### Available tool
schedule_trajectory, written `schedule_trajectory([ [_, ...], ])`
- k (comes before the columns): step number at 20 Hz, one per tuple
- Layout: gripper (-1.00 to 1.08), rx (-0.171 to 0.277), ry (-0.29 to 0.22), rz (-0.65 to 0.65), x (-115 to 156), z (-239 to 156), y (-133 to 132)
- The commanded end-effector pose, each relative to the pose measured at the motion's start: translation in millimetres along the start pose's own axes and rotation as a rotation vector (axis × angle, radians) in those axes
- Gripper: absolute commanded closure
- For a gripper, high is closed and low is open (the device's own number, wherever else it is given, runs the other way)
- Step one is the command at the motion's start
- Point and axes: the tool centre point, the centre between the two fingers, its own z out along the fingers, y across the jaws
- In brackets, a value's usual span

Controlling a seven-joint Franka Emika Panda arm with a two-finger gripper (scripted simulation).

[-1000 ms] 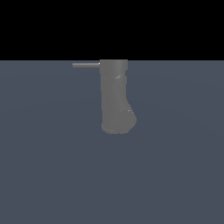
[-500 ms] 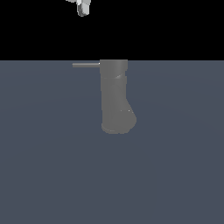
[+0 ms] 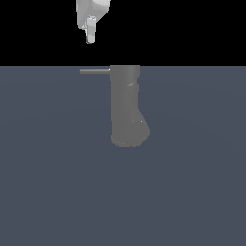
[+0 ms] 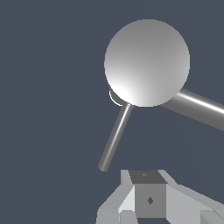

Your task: Turn on the faucet by rotating a designated handle.

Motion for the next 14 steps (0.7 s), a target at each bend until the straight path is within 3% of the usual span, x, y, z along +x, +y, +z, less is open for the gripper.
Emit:
schedule_trajectory([
  [1,1.08,-0.001,0.007,0.063,1,13,-12],
  [14,1.08,0.000,0.055,0.320,4,70,-57],
])
